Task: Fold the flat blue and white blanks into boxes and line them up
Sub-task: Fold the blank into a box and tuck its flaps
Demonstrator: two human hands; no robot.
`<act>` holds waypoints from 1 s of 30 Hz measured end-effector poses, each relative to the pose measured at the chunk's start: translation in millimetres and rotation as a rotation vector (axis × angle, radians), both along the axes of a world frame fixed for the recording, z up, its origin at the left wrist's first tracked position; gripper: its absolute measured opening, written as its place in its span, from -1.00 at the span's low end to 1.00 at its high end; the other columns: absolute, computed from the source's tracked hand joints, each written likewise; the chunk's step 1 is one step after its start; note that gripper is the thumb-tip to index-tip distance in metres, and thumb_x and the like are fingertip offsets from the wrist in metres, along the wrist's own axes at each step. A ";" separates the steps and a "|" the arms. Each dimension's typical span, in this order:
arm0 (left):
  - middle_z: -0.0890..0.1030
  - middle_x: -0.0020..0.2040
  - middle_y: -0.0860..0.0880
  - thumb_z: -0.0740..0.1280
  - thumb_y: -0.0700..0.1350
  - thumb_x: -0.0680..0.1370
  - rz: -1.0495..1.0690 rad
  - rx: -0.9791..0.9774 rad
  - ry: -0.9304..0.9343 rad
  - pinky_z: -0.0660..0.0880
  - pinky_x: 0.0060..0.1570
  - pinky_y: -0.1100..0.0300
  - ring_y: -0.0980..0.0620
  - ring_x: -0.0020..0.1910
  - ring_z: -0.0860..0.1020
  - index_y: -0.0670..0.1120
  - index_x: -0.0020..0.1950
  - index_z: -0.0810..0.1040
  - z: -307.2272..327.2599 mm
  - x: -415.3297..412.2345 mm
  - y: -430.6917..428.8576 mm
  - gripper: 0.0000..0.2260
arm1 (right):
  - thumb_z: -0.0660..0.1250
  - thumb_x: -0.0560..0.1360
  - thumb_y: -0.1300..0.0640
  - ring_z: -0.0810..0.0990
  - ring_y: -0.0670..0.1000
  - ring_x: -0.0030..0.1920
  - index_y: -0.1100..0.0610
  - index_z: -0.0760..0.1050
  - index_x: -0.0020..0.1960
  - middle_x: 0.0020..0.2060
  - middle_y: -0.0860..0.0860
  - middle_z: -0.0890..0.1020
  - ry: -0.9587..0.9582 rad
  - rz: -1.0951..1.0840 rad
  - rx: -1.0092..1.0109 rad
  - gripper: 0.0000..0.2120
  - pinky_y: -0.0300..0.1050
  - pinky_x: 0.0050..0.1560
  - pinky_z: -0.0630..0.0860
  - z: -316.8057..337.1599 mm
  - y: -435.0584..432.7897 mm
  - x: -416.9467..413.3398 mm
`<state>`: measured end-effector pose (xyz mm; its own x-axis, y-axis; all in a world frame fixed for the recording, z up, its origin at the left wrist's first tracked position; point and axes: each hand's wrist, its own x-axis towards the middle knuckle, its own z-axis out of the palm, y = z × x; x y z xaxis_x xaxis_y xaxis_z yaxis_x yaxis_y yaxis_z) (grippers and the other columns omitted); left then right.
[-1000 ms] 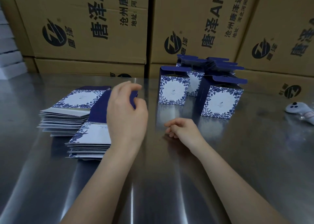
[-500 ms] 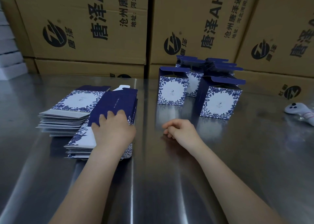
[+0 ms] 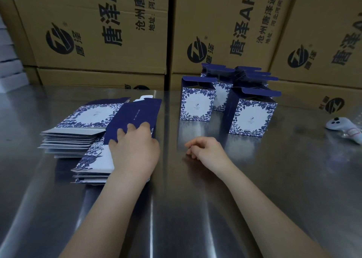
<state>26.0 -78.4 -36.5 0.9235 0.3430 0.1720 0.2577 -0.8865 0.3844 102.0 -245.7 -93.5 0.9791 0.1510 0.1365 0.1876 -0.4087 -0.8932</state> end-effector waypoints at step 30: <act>0.54 0.36 -0.07 0.28 -0.15 0.56 -0.154 -0.301 -0.611 0.36 0.32 -0.14 -0.09 0.37 0.46 -0.07 0.28 0.57 1.0 -15.6 -41.1 -0.71 | 0.11 0.57 0.22 0.66 0.16 -0.05 0.16 0.54 0.19 0.05 0.16 0.67 0.243 0.044 1.008 -0.71 0.08 0.02 0.58 20.7 -6.2 -0.5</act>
